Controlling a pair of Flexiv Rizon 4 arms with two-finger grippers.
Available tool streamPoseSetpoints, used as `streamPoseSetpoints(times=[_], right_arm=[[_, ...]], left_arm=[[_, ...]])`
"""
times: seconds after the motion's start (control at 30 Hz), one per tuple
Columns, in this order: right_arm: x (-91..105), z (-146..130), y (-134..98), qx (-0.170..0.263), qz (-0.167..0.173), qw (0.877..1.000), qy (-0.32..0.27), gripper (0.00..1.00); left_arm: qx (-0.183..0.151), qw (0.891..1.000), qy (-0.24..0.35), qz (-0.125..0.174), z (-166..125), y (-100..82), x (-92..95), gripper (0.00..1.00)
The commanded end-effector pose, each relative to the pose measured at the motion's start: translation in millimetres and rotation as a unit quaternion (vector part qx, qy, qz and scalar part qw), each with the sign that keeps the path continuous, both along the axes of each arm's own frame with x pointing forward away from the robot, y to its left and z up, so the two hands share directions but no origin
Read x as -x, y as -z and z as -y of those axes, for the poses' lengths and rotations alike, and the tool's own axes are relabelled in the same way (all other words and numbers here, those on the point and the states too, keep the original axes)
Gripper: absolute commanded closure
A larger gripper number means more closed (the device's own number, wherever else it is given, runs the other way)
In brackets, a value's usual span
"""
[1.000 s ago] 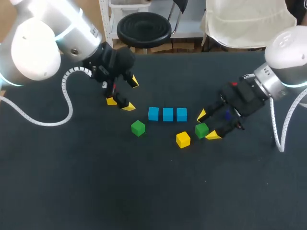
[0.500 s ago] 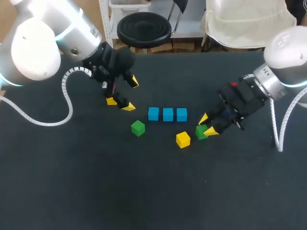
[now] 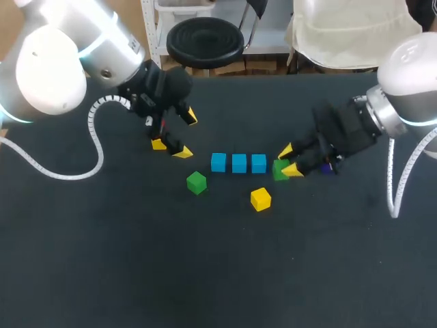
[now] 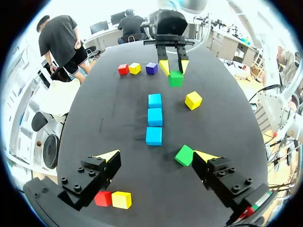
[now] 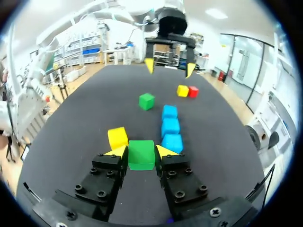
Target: Place the blue cubes, place green cubes on the blue cubes, place the yellow cubes on the green cubes, then place the red cubes on the yellow cubes, and place purple cube on the red cubes.
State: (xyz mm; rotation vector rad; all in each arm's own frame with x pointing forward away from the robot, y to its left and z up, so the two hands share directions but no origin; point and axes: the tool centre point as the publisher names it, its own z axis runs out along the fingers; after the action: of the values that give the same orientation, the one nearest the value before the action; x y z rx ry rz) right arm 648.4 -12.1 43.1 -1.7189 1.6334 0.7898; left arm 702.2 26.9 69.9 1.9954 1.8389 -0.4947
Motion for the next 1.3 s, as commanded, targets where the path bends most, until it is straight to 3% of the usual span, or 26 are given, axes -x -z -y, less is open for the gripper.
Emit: streamPoseSetpoints(times=[0.03,0.37,0.9,1.17,1.3], right_arm=[[6.6,-7.1,-19.5,-0.001,0.021,0.999,0.032,1.00],[-8.5,-41.0,-31.5,-0.017,0.031,0.999,0.031,1.00],[-9.9,-44.3,-31.5,-0.018,0.031,0.999,0.029,1.00],[-22.3,-59.4,-26.9,0.022,0.025,0.999,0.033,1.00],[-24.9,-59.4,-18.1,0.019,0.015,0.999,0.038,1.00]], left_arm=[[0.002,1.000,0.001,0.001,-1.2,0.4,0.2,0.00],[0.002,1.000,0.001,0.001,-1.2,0.4,0.2,0.00],[0.002,1.000,0.001,0.001,-1.2,0.4,0.2,0.00],[0.002,1.000,0.001,0.001,-1.2,0.4,0.2,0.00],[0.002,1.000,0.001,0.001,-1.2,0.4,0.2,0.00]])
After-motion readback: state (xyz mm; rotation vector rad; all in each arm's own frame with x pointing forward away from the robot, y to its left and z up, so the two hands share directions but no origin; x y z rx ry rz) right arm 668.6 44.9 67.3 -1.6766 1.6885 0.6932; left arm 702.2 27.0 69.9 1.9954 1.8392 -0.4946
